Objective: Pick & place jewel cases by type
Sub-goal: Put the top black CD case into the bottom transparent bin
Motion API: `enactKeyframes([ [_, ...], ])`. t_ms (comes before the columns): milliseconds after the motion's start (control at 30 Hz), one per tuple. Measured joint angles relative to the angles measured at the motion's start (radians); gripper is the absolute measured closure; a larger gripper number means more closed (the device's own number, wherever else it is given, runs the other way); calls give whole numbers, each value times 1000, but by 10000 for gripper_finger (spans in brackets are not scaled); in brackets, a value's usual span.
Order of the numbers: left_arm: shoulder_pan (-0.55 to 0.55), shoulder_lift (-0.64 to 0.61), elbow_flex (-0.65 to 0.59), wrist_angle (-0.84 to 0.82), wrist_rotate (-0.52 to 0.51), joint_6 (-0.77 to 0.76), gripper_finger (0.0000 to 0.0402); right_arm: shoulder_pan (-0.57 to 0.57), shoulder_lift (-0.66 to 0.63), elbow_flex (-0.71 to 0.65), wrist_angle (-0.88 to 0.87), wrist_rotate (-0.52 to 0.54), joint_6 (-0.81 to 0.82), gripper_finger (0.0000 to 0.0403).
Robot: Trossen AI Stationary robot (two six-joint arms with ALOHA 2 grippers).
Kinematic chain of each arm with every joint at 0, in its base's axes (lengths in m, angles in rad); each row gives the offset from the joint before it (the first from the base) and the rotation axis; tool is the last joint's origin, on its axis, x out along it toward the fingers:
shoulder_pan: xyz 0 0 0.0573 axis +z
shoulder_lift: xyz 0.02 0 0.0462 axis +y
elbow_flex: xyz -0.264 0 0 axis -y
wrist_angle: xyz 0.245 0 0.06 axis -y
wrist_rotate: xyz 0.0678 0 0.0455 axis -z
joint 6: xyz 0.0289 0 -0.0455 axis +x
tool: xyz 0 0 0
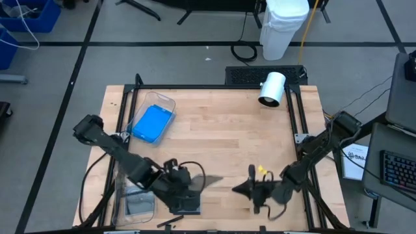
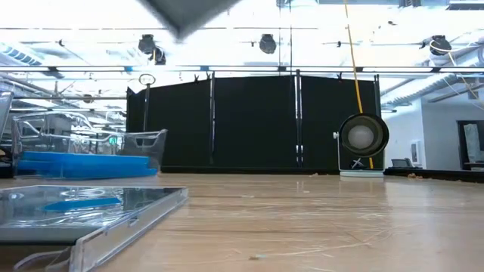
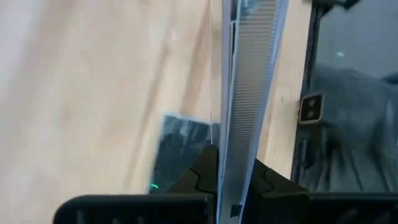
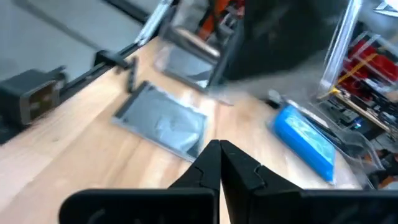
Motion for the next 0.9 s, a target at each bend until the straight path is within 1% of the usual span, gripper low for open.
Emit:
enactKeyframes([
  [67,-16,0,111,-88,-85,15,380,-18,-18,-89,137,1,-5,403],
  [100,-30,0,162,-115,-150,43,380,-27,-22,-131,208,1,-15,403],
  [200,-80,-4,251,-128,-357,196,380,-59,-22,-235,434,-1,-60,403],
  [267,-112,-4,263,-109,-466,287,380,-75,-29,-284,539,-3,-63,403],
  [367,-135,-3,222,-55,-574,361,380,-99,-31,-328,593,-31,-50,403],
  [433,-134,-3,167,5,-605,378,380,-108,-37,-343,599,-64,-37,403],
  [500,-130,-1,110,59,-609,380,380,-122,-44,-344,596,-108,-8,403],
  [567,-125,0,57,102,-609,381,380,-133,-63,-346,557,-166,24,403],
  [600,-122,0,32,118,-610,374,380,-142,-76,-346,530,-219,44,403],
  [700,-116,0,-32,147,-612,343,380,-173,-134,-346,428,-420,110,403],
  [733,-115,0,-50,155,-626,332,380,-184,-153,-346,398,-482,129,403],
  [833,-116,-26,-107,183,-659,276,380,-208,-210,-365,351,-604,148,403],
  [900,-117,-62,-154,206,-663,228,380,-220,-246,-398,362,-637,146,403],
])
